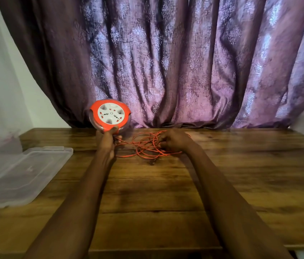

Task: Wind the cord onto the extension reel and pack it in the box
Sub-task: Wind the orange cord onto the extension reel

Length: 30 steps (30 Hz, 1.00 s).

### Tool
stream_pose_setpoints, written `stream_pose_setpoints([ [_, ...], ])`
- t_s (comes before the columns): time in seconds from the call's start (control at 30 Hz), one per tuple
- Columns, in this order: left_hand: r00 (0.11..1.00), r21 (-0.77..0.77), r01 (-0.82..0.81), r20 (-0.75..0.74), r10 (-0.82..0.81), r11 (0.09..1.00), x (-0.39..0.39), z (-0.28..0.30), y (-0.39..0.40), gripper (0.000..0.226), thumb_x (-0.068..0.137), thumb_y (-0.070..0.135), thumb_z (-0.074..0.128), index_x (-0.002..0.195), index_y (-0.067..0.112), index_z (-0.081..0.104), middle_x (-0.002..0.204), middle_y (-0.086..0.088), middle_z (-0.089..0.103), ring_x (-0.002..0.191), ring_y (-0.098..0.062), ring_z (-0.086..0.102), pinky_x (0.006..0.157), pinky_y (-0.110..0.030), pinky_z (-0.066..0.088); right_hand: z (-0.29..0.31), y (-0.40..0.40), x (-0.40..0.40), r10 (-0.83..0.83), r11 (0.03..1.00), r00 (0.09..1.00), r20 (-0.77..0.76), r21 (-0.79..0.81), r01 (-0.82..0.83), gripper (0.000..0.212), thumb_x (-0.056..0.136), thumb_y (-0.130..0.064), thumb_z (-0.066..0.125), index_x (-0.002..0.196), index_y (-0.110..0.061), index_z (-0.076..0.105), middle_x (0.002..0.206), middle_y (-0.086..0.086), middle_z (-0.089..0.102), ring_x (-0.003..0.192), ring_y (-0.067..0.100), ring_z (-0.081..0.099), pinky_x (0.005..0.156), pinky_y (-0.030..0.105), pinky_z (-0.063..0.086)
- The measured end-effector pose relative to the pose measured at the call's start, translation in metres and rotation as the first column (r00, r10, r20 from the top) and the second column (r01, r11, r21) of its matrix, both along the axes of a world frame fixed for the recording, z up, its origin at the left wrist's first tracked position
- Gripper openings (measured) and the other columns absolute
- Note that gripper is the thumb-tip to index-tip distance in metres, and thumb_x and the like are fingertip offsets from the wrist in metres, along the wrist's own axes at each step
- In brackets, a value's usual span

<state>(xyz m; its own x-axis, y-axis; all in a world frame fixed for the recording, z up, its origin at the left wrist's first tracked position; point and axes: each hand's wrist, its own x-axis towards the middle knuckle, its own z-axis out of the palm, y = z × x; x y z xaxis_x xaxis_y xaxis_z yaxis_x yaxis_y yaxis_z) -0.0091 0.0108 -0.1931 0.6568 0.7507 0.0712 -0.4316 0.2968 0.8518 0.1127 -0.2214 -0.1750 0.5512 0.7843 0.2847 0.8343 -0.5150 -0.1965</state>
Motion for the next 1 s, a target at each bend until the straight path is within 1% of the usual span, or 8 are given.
stream_pose_setpoints([
  [0.1, 1.0, -0.009, -0.014, 0.018, 0.014, 1.0, 0.0, -0.001, -0.001, 0.044, 0.085, 0.003, 0.068, 0.123, 0.017, 0.052, 0.095, -0.017, 0.065, 0.067, -0.025, 0.056, 0.066, -0.044, 0.044, -0.007, -0.002, -0.002, 0.134, 0.944, 0.918, -0.373, 0.329, -0.004, 0.014, 0.092, -0.011, 0.066, 0.101, -0.007, 0.075, 0.09, 0.014, 0.075, 0.078, 0.018, 0.064, 0.069, 0.035, 0.049],
  [0.17, 0.999, -0.015, -0.017, 0.041, 0.018, 1.0, 0.0, -0.001, 0.0, 0.041, 0.085, 0.002, 0.067, 0.12, 0.019, 0.052, 0.09, -0.013, 0.066, 0.067, -0.024, 0.056, 0.061, -0.041, 0.043, -0.008, -0.009, -0.006, 0.338, 0.828, 0.664, -0.667, 0.546, 0.128, 0.017, 0.093, -0.004, 0.063, 0.107, 0.001, 0.071, 0.085, 0.008, 0.074, 0.074, 0.012, 0.065, 0.066, 0.027, 0.055],
  [0.33, 0.999, -0.034, -0.029, 0.042, 0.031, 0.999, -0.001, -0.001, 0.002, 0.036, 0.086, 0.003, 0.067, 0.108, 0.026, 0.048, 0.074, -0.005, 0.058, 0.047, -0.01, 0.051, 0.045, -0.027, 0.036, 0.0, -0.024, -0.003, 0.573, 0.678, 0.418, -0.705, 0.694, 0.241, 0.02, 0.097, -0.008, 0.051, 0.104, -0.017, 0.067, 0.092, 0.0, 0.07, 0.081, 0.009, 0.066, 0.072, 0.024, 0.054],
  [0.43, 0.999, -0.038, -0.027, 0.034, 0.028, 0.999, -0.002, -0.002, 0.004, 0.043, 0.085, 0.003, 0.067, 0.118, 0.023, 0.047, 0.071, -0.004, 0.056, 0.039, -0.007, 0.046, 0.05, -0.028, 0.034, 0.006, -0.021, -0.004, 0.513, 0.637, 0.501, -0.697, 0.7, 0.322, 0.022, 0.099, -0.008, 0.047, 0.108, -0.017, 0.065, 0.086, 0.002, 0.072, 0.071, 0.01, 0.062, 0.06, 0.023, 0.047],
  [0.53, 0.997, -0.059, -0.036, 0.067, 0.04, 0.998, -0.002, -0.001, 0.004, 0.051, 0.084, 0.0, 0.067, 0.127, 0.019, 0.05, 0.086, -0.007, 0.066, 0.058, -0.019, 0.057, 0.057, -0.036, 0.041, 0.006, -0.014, -0.005, 0.321, 0.614, 0.637, -0.701, 0.666, 0.424, 0.024, 0.099, -0.002, 0.046, 0.106, -0.017, 0.065, 0.078, 0.005, 0.064, 0.055, 0.012, 0.058, 0.045, 0.021, 0.048],
  [0.73, 0.985, -0.048, 0.052, 0.166, -0.043, 0.997, -0.006, 0.01, -0.002, 0.047, 0.089, -0.005, 0.061, 0.13, 0.015, 0.049, 0.075, -0.004, 0.069, 0.043, -0.006, 0.057, 0.039, -0.018, 0.044, 0.002, 0.005, -0.012, 0.26, 0.533, 0.538, -0.802, 0.584, 0.613, 0.036, 0.095, 0.012, 0.032, 0.111, -0.008, 0.057, 0.074, 0.01, 0.059, 0.046, 0.008, 0.062, 0.039, 0.023, 0.052],
  [0.9, 0.96, -0.034, 0.1, 0.265, -0.087, 0.994, -0.007, 0.029, -0.006, 0.039, 0.092, -0.004, 0.059, 0.124, 0.014, 0.046, 0.075, -0.004, 0.068, 0.049, -0.008, 0.062, 0.044, -0.021, 0.051, 0.0, -0.003, -0.009, 0.039, 0.815, 0.685, -0.728, 0.42, 0.4, 0.042, 0.09, 0.018, 0.039, 0.123, 0.003, 0.061, 0.068, 0.011, 0.06, 0.046, 0.012, 0.051, 0.043, 0.022, 0.046],
  [1.0, 0.95, -0.034, 0.104, 0.298, -0.089, 0.994, -0.006, 0.036, -0.006, 0.033, 0.092, -0.003, 0.06, 0.113, 0.02, 0.049, 0.073, 0.004, 0.072, 0.055, -0.009, 0.066, 0.052, -0.025, 0.057, 0.001, -0.014, -0.001, -0.058, 0.885, 0.825, -0.562, 0.354, 0.303, 0.053, 0.084, 0.02, 0.039, 0.126, -0.002, 0.064, 0.099, 0.022, 0.071, 0.075, 0.024, 0.061, 0.072, 0.033, 0.055],
])
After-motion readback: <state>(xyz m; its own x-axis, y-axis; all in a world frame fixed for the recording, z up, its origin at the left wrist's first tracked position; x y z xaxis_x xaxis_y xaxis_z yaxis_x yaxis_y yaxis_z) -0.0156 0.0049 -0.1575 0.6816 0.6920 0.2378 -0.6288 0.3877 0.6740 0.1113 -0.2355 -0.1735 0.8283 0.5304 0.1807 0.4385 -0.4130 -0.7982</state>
